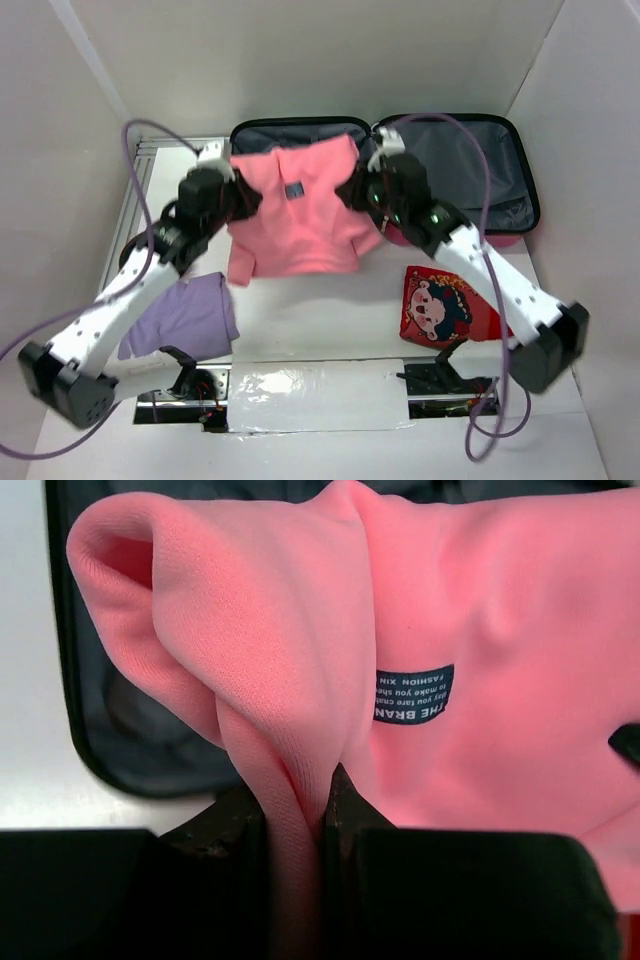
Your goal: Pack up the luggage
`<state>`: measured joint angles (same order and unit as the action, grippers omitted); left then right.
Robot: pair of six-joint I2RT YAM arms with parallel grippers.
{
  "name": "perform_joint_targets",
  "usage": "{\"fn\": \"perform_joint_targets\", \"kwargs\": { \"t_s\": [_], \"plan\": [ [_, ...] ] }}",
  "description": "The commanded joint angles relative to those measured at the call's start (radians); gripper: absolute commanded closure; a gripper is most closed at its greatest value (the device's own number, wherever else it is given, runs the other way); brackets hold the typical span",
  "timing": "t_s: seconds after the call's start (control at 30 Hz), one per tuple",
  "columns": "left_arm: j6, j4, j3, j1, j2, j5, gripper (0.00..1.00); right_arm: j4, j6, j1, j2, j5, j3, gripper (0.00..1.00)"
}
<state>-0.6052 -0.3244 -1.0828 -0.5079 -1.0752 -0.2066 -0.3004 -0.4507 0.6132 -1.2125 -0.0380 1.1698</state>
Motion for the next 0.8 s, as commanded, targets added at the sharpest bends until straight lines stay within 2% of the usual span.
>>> {"fn": "perform_joint_targets", "kwargs": {
  "t_s": [0.0, 0.07, 0.23, 0.37, 0.4, 0.5, 0.63, 0.77],
  "plan": [
    [0.083, 0.087, -0.207, 0.080, -0.150, 0.053, 1.00, 0.101, 0.104, -0.058, -0.178, 0.012, 0.245, 1.00],
    [0.096, 0.077, -0.337, 0.138, -0.233, 0.099, 1.00, 0.077, 0.113, -0.133, -0.316, 0.098, 0.401, 1.00],
    [0.107, 0.100, -0.553, 0.258, -0.535, 0.193, 1.00, 0.141, 0.115, -0.306, -0.542, 0.252, 0.565, 1.00],
    [0.096, 0.148, -0.679, 0.324, -0.740, 0.278, 1.00, 0.136, 0.142, -0.358, -0.749, 0.351, 0.723, 1.00],
    [0.096, 0.162, -0.704, 0.336, -0.779, 0.306, 1.00, 0.123, 0.155, -0.359, -0.844, 0.351, 0.817, 1.00],
    [0.096, 0.162, -0.810, 0.336, -0.920, 0.315, 1.00, 0.041, 0.195, -0.368, -0.971, 0.363, 1.000, 1.00],
    [0.085, 0.171, -0.868, 0.359, -1.044, 0.315, 1.00, 0.044, 0.184, -0.401, -1.120, 0.382, 1.059, 1.00],
    [0.076, 0.183, -0.934, 0.384, -1.132, 0.338, 1.00, 0.073, 0.156, -0.421, -1.159, 0.368, 1.031, 1.00]
  ]
}}
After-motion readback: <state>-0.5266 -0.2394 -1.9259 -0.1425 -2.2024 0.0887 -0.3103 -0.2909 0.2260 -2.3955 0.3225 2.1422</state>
